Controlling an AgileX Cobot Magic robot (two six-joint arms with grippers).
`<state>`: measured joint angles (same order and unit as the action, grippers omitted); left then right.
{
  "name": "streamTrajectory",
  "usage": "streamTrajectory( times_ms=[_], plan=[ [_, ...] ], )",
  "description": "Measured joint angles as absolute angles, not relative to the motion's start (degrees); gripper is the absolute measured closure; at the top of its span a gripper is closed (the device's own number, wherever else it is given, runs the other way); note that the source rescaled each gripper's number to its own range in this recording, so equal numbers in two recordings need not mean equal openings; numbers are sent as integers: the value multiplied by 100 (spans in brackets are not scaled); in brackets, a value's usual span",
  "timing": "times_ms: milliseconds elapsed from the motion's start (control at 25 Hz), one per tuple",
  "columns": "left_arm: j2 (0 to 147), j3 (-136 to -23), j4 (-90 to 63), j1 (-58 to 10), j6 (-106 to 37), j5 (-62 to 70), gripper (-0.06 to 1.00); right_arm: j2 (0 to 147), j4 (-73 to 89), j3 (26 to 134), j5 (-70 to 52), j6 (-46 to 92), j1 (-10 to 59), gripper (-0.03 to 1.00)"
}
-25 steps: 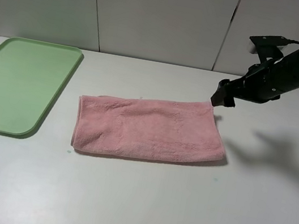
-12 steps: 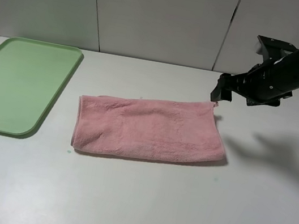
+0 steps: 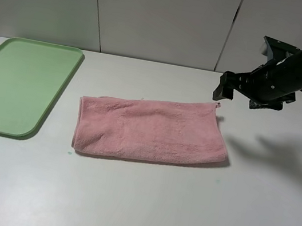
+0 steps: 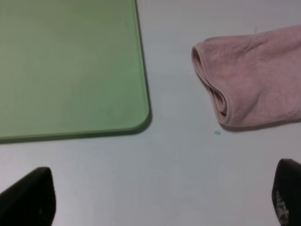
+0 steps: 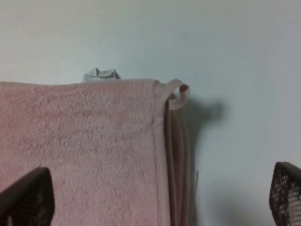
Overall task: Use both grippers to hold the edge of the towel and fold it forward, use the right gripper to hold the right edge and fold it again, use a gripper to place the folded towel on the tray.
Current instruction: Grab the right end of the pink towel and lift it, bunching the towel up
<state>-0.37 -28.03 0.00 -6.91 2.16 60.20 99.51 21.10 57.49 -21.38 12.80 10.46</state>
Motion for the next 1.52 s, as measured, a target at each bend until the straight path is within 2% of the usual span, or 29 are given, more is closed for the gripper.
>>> streamTrajectory(
  times_ms=[520, 1520],
  plan=[
    [-37, -2803, 0, -691, 216, 6020, 3, 10838, 2009, 5712, -1806, 1286, 1046, -3],
    [-37, -2803, 0, -691, 216, 6020, 3, 11563, 1948, 5523, -1249, 1355, 1046, -3]
  ],
)
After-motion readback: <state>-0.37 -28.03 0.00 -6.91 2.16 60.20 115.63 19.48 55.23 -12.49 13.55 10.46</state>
